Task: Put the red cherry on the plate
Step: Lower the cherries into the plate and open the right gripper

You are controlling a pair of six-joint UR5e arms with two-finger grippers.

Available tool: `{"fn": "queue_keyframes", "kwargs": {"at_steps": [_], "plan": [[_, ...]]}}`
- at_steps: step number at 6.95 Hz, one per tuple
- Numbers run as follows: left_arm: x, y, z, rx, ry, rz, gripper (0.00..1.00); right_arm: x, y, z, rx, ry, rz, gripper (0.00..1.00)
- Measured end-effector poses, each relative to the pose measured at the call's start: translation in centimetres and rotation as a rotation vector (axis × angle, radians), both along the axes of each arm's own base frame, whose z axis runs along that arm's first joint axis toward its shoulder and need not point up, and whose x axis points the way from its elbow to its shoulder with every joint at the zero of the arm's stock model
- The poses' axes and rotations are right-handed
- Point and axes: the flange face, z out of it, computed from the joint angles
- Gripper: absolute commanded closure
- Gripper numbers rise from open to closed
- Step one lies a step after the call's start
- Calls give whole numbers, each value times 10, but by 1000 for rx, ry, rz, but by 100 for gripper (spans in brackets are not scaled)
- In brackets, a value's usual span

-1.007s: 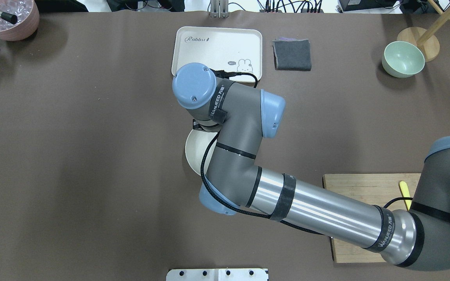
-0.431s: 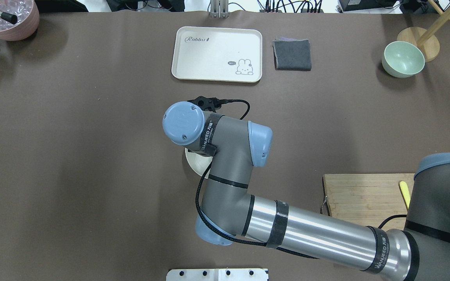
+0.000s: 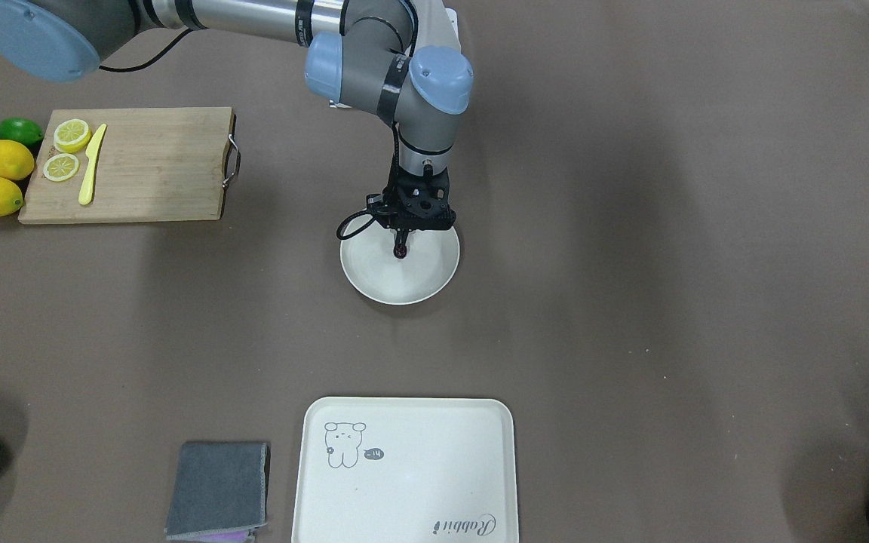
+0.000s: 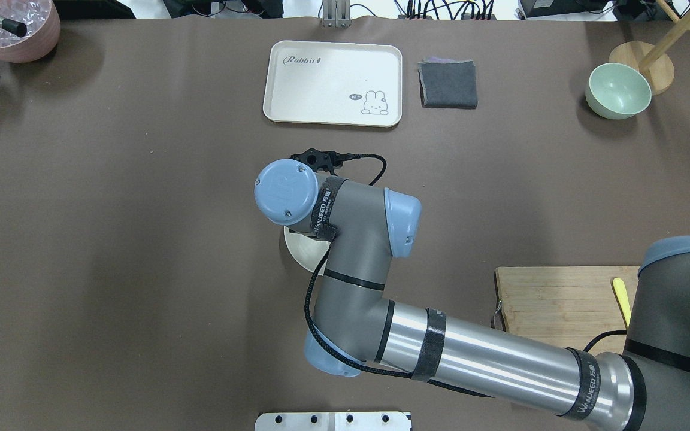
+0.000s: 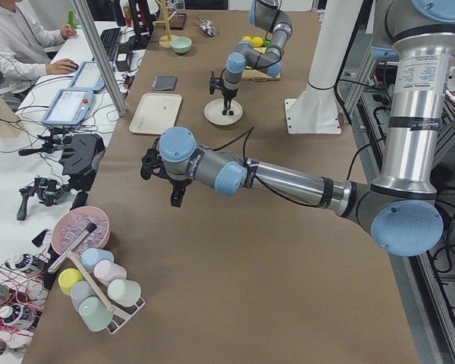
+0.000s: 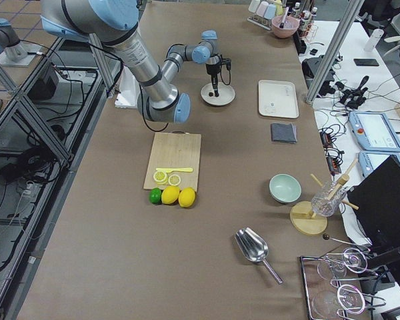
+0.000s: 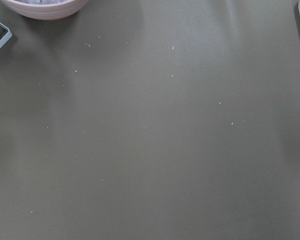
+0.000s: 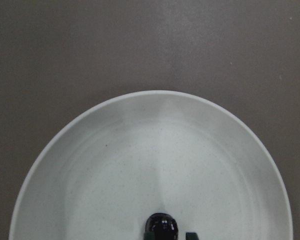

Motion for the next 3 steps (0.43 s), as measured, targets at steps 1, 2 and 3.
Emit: {"fn": "queue_keyframes", "kwargs": {"at_steps": [1, 2, 3], "plan": [[-1, 0, 0, -2, 0, -2, 3, 28, -17, -9, -16, -20, 7, 0], [-1, 0, 0, -3, 0, -4, 3, 80, -33, -15, -34, -40, -12, 0], [-1, 0, 1, -7, 0, -4, 3, 150, -45, -9, -25, -53, -54, 0]]}}
